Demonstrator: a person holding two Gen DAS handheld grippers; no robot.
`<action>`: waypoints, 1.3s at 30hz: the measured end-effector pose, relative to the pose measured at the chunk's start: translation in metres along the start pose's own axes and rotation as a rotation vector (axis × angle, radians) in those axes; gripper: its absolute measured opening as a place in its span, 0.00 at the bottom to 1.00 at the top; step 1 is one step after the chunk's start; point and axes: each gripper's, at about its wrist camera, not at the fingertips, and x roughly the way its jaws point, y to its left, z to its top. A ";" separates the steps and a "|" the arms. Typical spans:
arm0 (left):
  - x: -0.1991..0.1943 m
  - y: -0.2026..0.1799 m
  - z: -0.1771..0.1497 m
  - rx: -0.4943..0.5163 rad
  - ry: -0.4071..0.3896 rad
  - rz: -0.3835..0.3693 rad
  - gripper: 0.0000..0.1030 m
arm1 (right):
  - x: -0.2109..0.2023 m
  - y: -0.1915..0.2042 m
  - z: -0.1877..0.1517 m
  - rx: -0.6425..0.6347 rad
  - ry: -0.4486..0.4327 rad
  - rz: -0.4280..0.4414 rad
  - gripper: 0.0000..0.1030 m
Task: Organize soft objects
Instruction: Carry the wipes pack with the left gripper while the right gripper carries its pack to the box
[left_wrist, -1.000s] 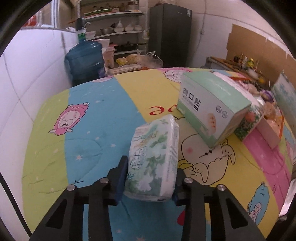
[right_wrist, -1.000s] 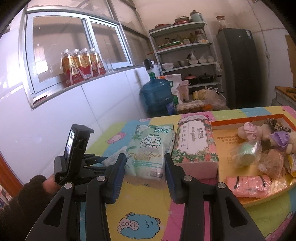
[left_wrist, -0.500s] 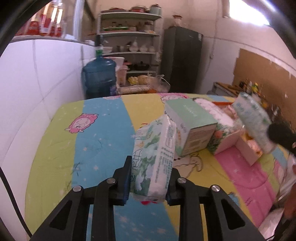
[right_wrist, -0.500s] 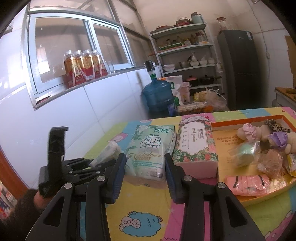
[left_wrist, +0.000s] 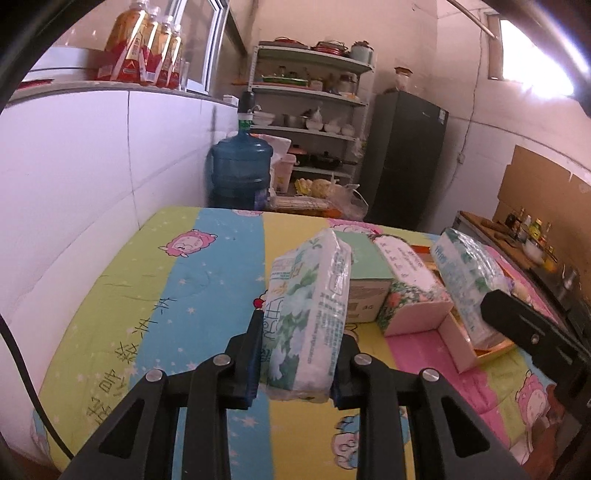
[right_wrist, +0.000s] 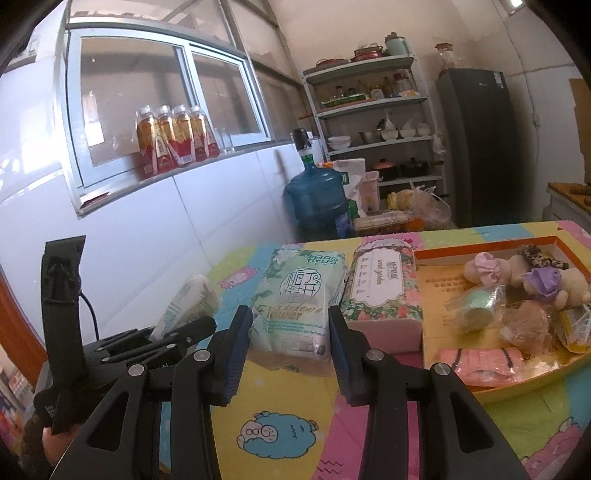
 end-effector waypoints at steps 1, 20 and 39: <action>-0.003 -0.004 0.000 -0.003 -0.003 0.002 0.28 | -0.002 -0.001 0.000 -0.002 -0.003 0.001 0.41; -0.004 -0.069 0.001 0.024 -0.037 -0.049 0.28 | -0.044 -0.046 0.000 0.034 -0.069 -0.049 0.41; 0.027 -0.162 0.002 0.091 0.000 -0.257 0.28 | -0.087 -0.138 -0.005 0.134 -0.128 -0.201 0.41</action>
